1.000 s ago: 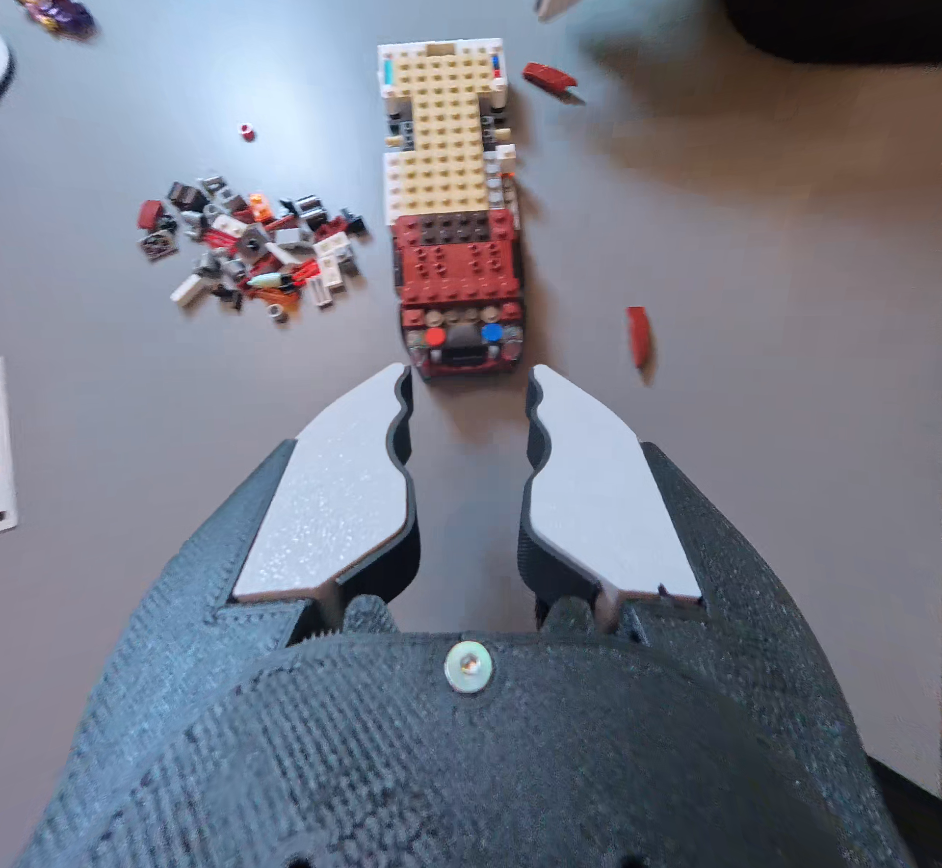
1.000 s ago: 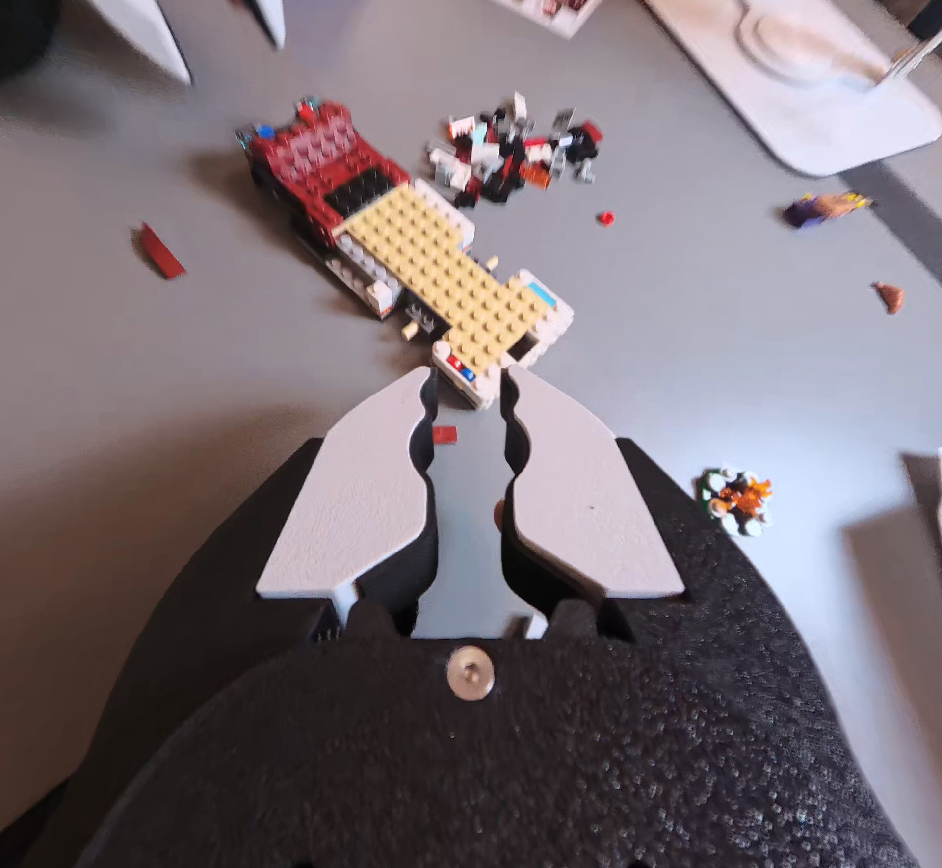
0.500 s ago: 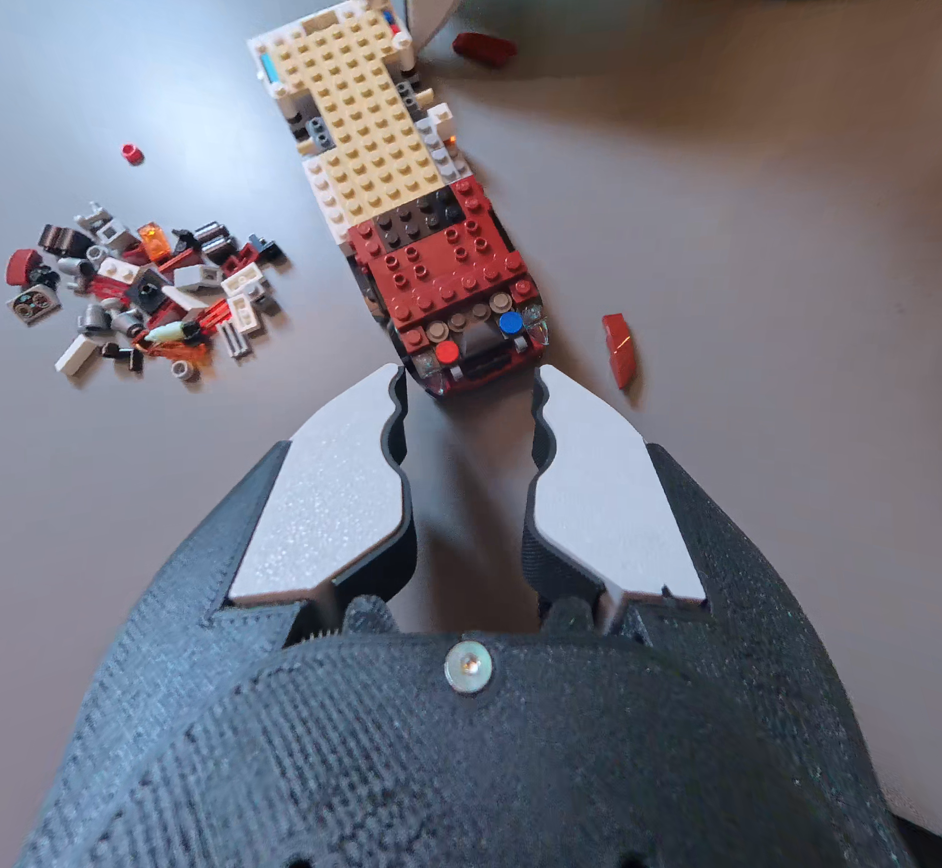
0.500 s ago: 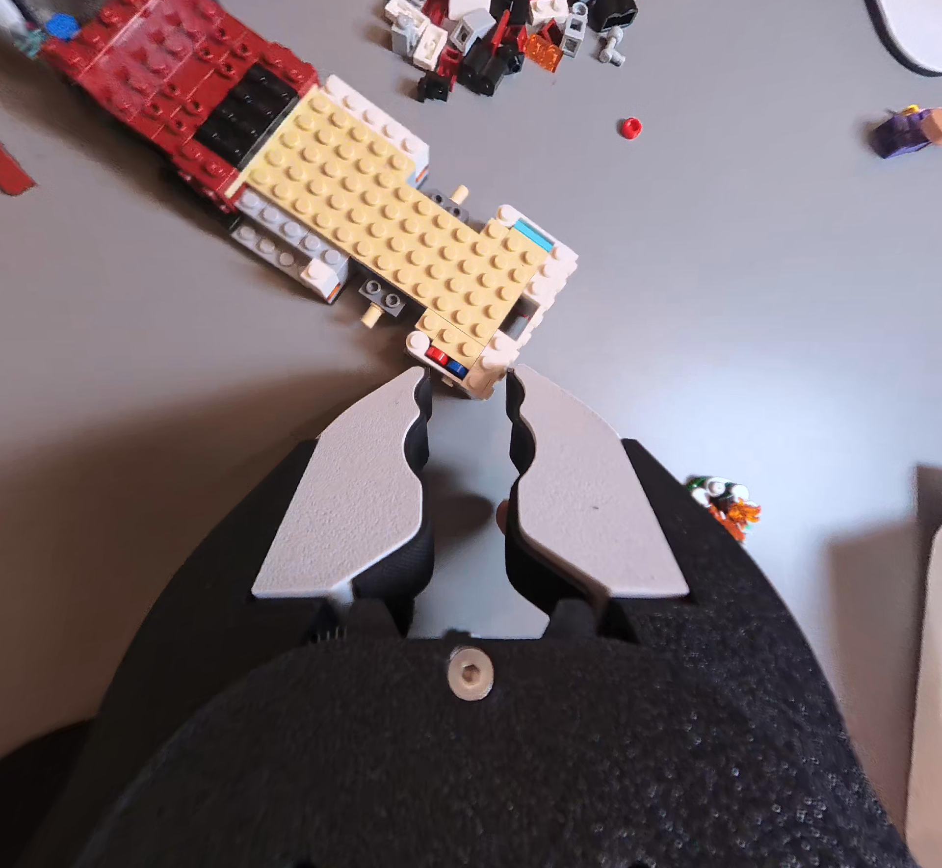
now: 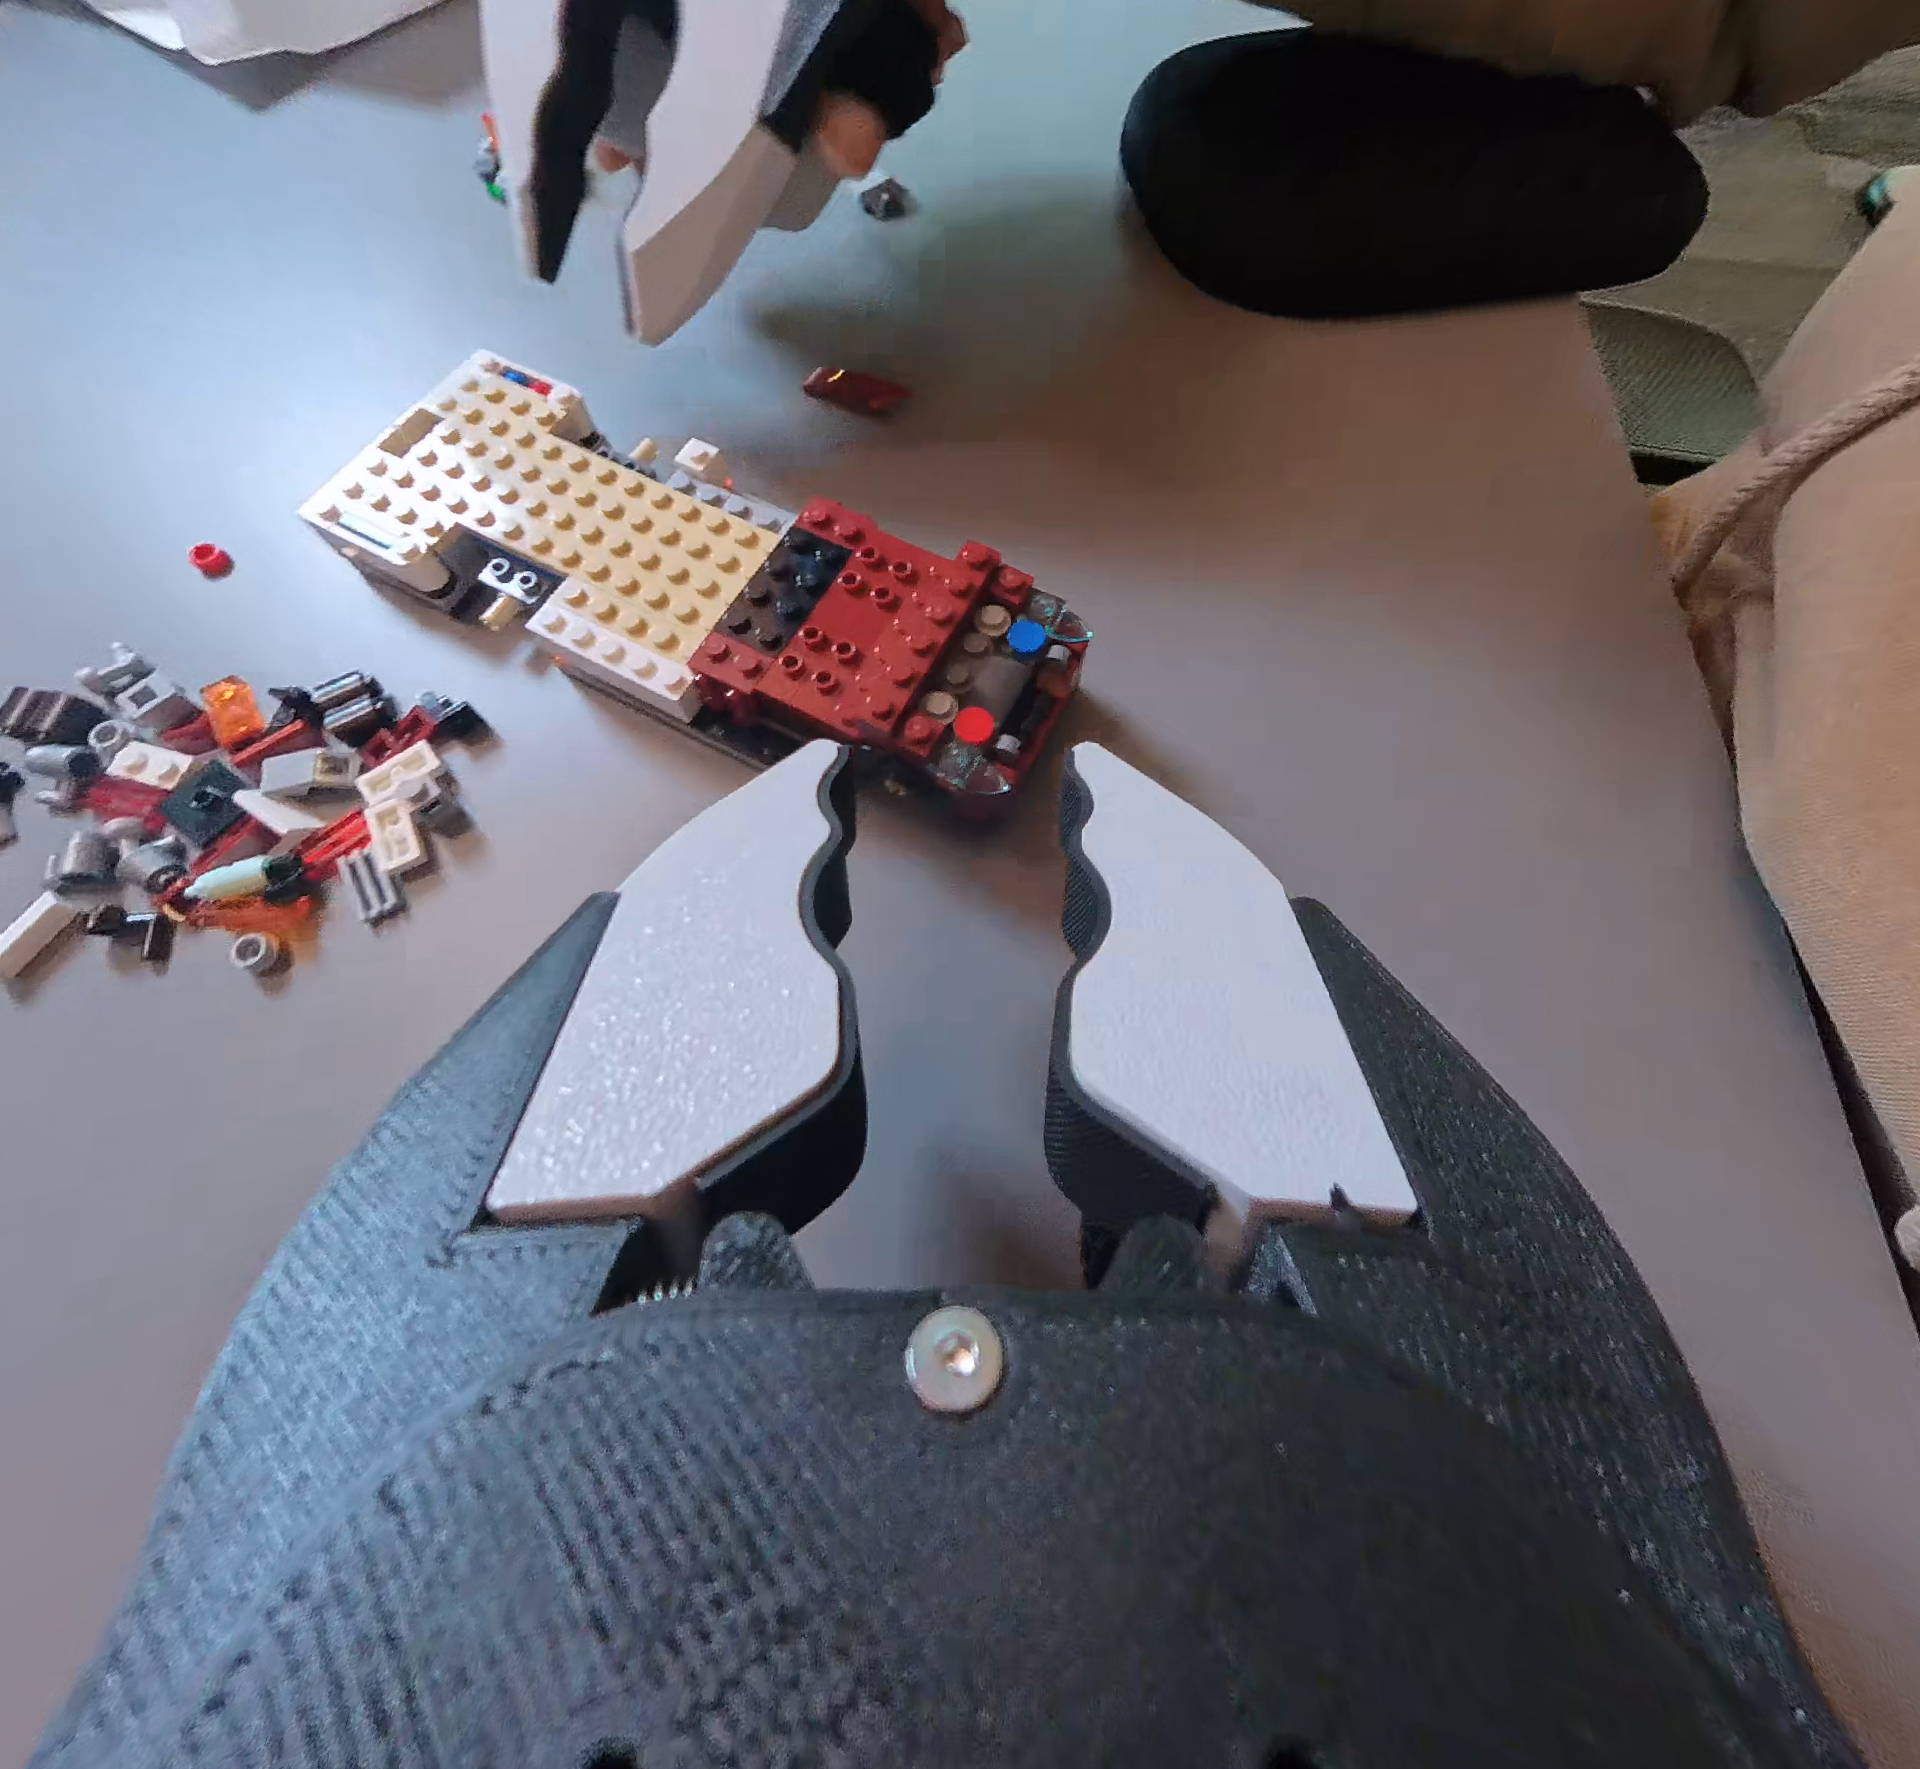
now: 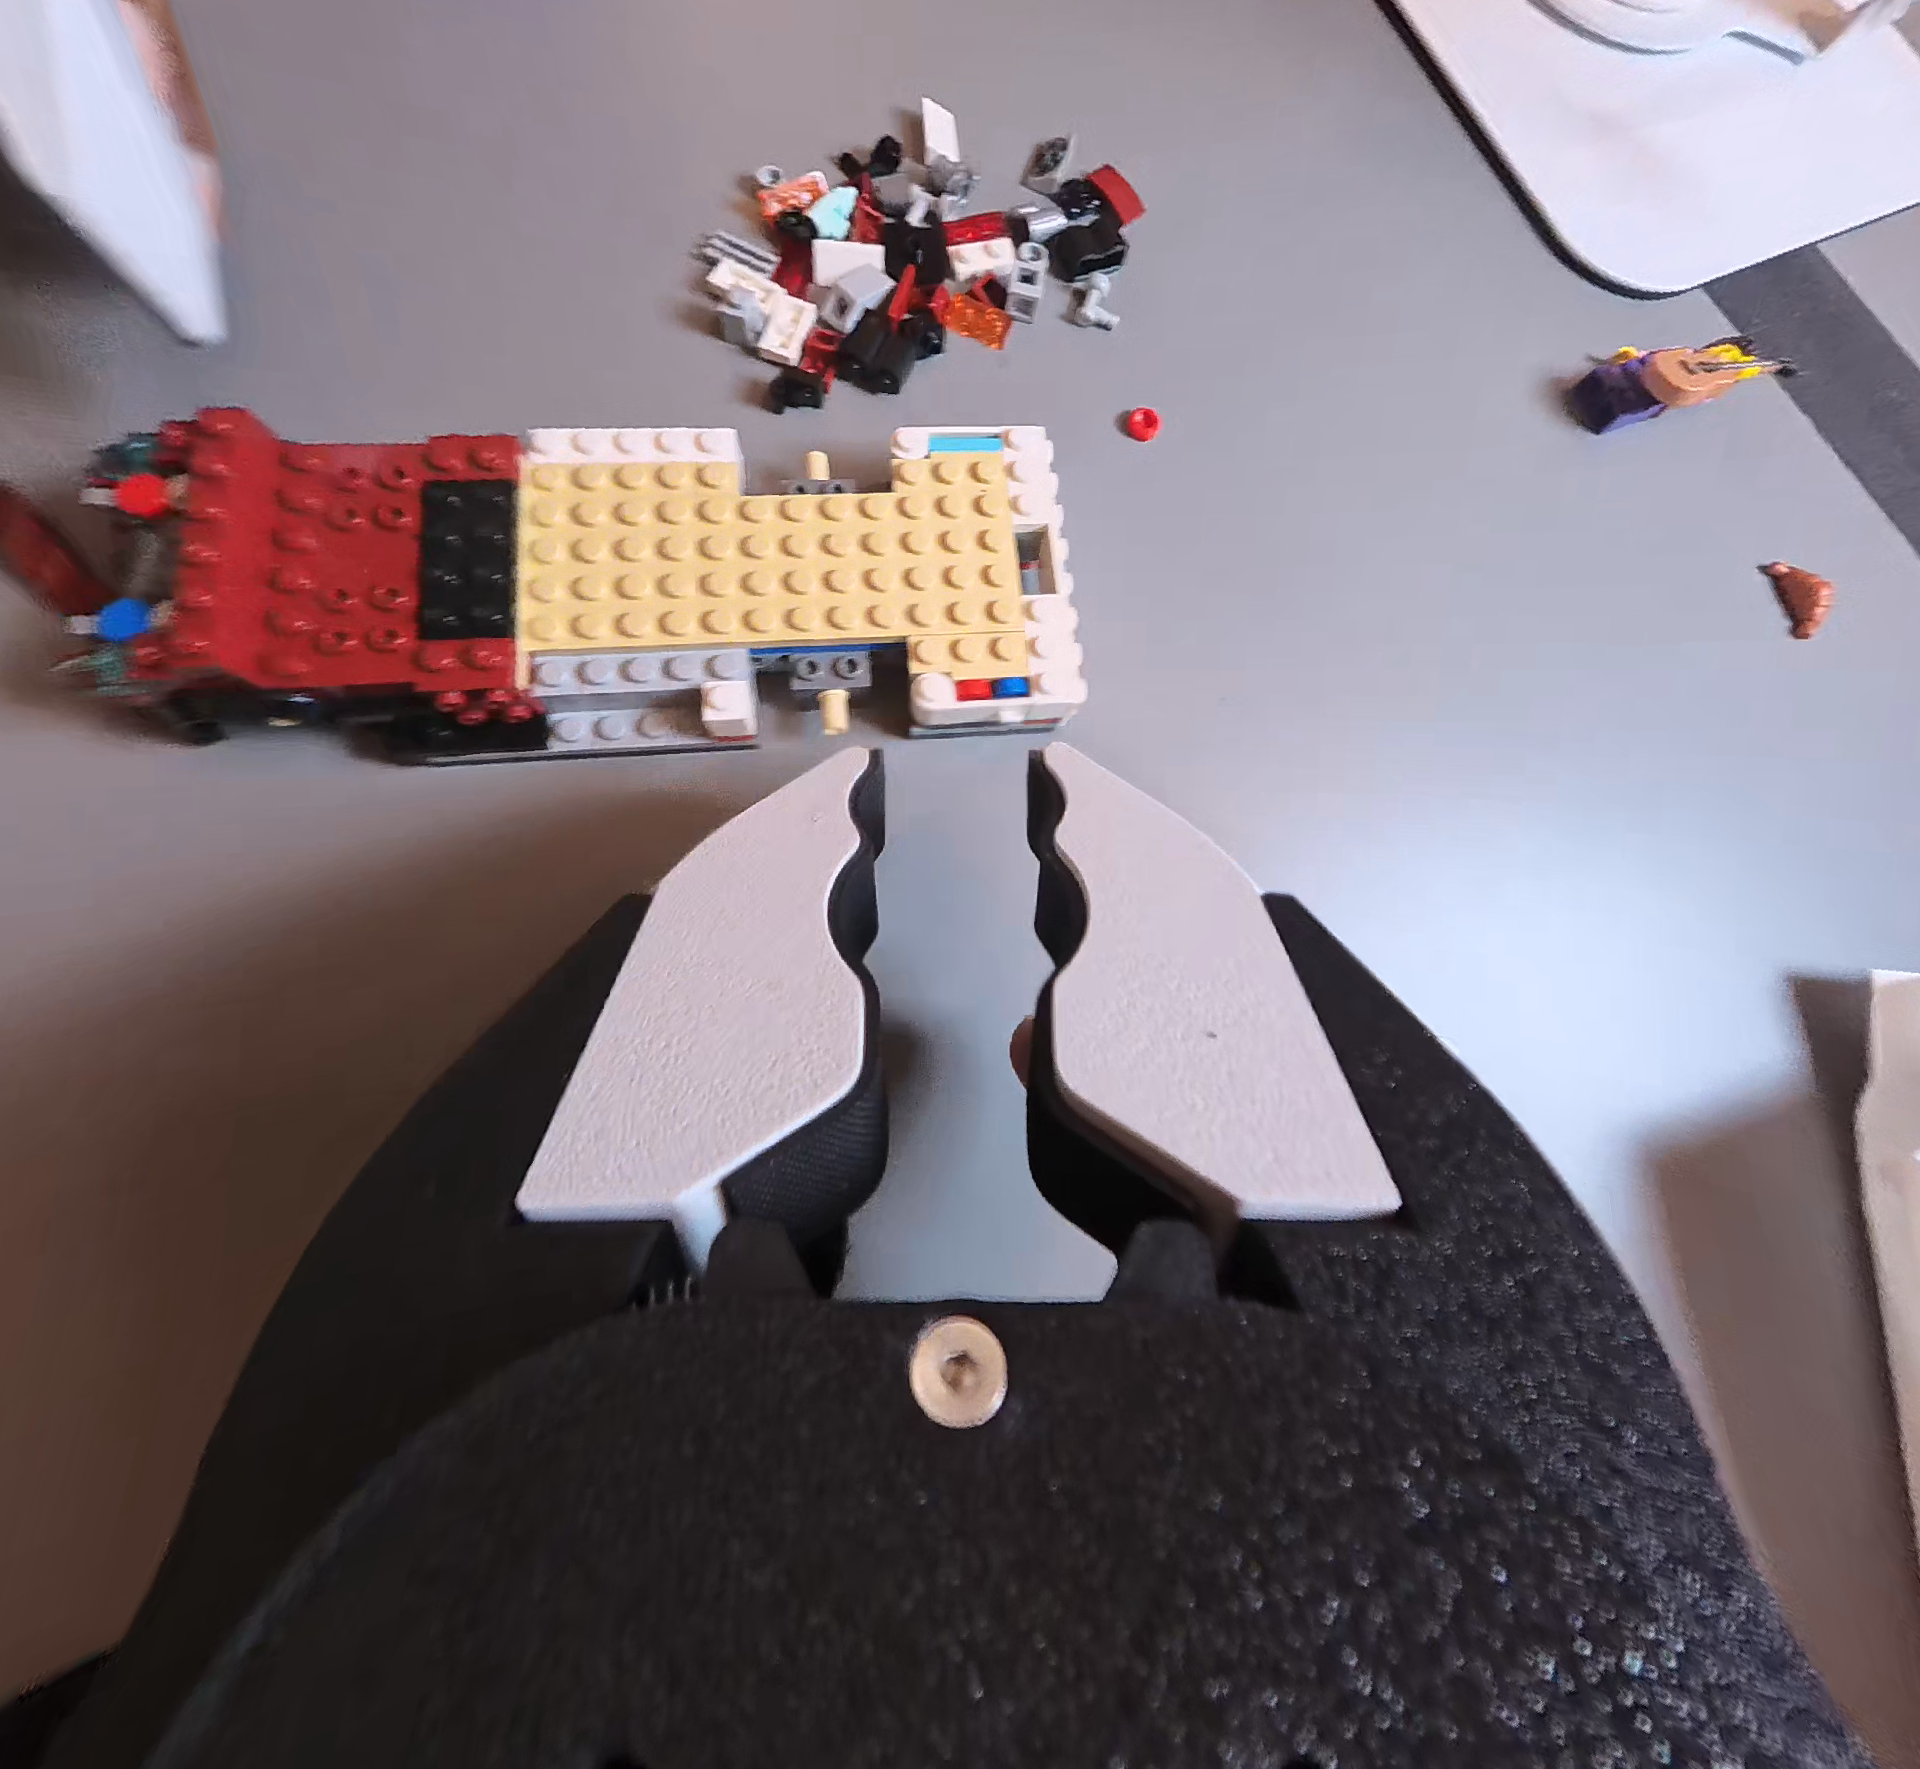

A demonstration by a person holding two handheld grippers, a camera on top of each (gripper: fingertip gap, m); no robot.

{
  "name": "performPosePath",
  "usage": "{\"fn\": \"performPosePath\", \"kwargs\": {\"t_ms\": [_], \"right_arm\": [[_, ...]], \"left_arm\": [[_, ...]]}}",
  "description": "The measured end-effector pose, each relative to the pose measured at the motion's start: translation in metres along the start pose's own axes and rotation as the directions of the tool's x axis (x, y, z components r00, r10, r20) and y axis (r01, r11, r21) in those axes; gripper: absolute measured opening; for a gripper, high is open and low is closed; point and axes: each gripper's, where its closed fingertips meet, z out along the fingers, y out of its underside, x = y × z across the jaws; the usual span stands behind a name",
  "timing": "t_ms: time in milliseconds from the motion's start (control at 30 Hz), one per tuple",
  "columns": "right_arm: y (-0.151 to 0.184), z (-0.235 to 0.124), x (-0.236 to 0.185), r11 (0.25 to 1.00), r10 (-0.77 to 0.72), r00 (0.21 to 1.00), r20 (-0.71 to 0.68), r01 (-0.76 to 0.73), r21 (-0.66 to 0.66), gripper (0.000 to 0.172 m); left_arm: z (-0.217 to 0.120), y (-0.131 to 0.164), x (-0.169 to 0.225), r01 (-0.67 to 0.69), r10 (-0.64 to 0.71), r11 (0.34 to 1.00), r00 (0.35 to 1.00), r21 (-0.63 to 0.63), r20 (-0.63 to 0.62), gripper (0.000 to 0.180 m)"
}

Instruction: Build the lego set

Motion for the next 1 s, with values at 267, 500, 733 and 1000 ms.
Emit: {"fn": "performPosePath", "kwargs": {"t_ms": [267,500,733,1000], "right_arm": [[-0.001,-0.006,-0.057,1.000,0.016,0.970,0.243,-0.014,-0.010,0.035],[-0.010,-0.013,-0.075,1.000,0.012,0.948,0.318,-0.016,0.009,0.047],[-0.011,-0.018,-0.076,0.995,0.100,0.966,0.237,-0.095,-0.032,0.071],[0.001,0.006,-0.103,0.984,-0.016,0.990,0.139,0.040,-0.175,0.085]], "left_arm": [[0.016,0.010,0.000,-0.049,0.053,0.996,0.998,-0.077,0.046,0.035],[0.033,-0.003,0.006,-0.090,0.094,0.994,0.993,-0.053,0.074,0.031],[0.026,-0.017,0.022,-0.131,0.130,0.991,0.991,0.028,0.019,0.029],[-0.003,-0.017,-0.013,-0.077,0.064,0.993,0.988,0.085,0.142,0.024]]}}
